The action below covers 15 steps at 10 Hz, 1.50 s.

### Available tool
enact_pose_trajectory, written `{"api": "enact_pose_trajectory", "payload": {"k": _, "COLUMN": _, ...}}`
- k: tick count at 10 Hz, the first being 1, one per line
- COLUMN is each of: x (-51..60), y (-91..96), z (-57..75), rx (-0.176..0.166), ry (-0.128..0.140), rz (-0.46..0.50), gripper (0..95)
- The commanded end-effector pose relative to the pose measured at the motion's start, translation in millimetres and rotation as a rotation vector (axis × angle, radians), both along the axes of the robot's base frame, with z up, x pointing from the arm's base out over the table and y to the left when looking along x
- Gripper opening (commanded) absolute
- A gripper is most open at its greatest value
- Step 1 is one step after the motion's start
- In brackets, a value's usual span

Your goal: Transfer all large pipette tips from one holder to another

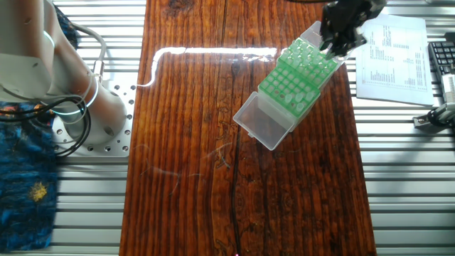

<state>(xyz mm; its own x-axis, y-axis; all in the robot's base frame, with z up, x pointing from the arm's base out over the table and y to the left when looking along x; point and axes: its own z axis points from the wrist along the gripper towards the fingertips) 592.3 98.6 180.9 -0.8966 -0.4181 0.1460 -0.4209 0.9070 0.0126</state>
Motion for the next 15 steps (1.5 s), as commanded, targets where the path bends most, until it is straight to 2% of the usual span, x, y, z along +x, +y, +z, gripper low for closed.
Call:
{"api": "enact_pose_trajectory", "payload": {"k": 1, "x": -2.4, "y": -0.5, "z": 2.7, "rx": 0.014, "ry": -0.017, "rz": 0.009, "gripper": 19.0}}
{"api": "enact_pose_trajectory", "payload": {"k": 6, "x": -5.0, "y": 1.0, "z": 11.5, "rx": 0.024, "ry": -0.047, "rz": 0.063, "gripper": 19.0}}
{"api": "enact_pose_trajectory", "payload": {"k": 9, "x": -5.0, "y": 1.0, "z": 11.5, "rx": 0.024, "ry": -0.047, "rz": 0.090, "gripper": 19.0}}
{"api": "enact_pose_trajectory", "payload": {"k": 10, "x": -5.0, "y": 1.0, "z": 11.5, "rx": 0.027, "ry": -0.075, "rz": 0.097, "gripper": 19.0}}
{"api": "enact_pose_trajectory", "payload": {"k": 11, "x": -5.0, "y": 1.0, "z": 11.5, "rx": 0.024, "ry": -0.073, "rz": 0.102, "gripper": 19.0}}
{"api": "enact_pose_trajectory", "payload": {"k": 13, "x": -5.0, "y": 1.0, "z": 11.5, "rx": 0.029, "ry": -0.054, "rz": 0.144, "gripper": 19.0}}
{"api": "enact_pose_trajectory", "payload": {"k": 14, "x": -5.0, "y": 1.0, "z": 11.5, "rx": 0.067, "ry": -0.053, "rz": 0.188, "gripper": 19.0}}
{"api": "enact_pose_trajectory", "payload": {"k": 15, "x": -7.2, "y": -0.9, "z": 12.6, "rx": 0.090, "ry": -0.046, "rz": 0.205, "gripper": 19.0}}
